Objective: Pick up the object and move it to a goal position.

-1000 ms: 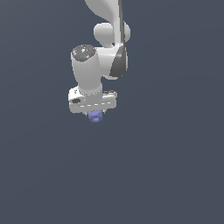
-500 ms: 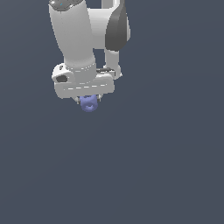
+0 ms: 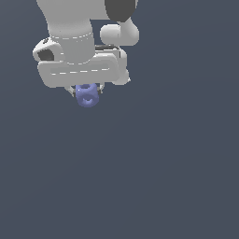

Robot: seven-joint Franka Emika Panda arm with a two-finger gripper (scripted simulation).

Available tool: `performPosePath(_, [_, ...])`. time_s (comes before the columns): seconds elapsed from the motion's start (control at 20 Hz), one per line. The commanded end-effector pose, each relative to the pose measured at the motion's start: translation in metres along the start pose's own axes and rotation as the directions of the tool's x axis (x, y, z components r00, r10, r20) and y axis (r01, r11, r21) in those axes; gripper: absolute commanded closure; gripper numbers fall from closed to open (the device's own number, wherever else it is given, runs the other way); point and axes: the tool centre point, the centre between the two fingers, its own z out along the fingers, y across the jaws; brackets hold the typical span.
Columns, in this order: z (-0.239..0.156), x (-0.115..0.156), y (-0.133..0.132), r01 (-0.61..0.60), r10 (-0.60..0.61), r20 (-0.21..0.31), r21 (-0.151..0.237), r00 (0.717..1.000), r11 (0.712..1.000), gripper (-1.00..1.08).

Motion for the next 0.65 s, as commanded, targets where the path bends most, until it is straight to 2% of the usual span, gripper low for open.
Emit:
performPosePath(0.0, [-0.013, 0.002, 0.002, 0.000, 0.000, 0.001, 0.000, 1.000, 1.000, 1.08])
performPosePath(0.6, [-0.030, 0.007, 0.005, 0.000, 0.000, 0.001, 0.000, 1.000, 1.000, 1.08])
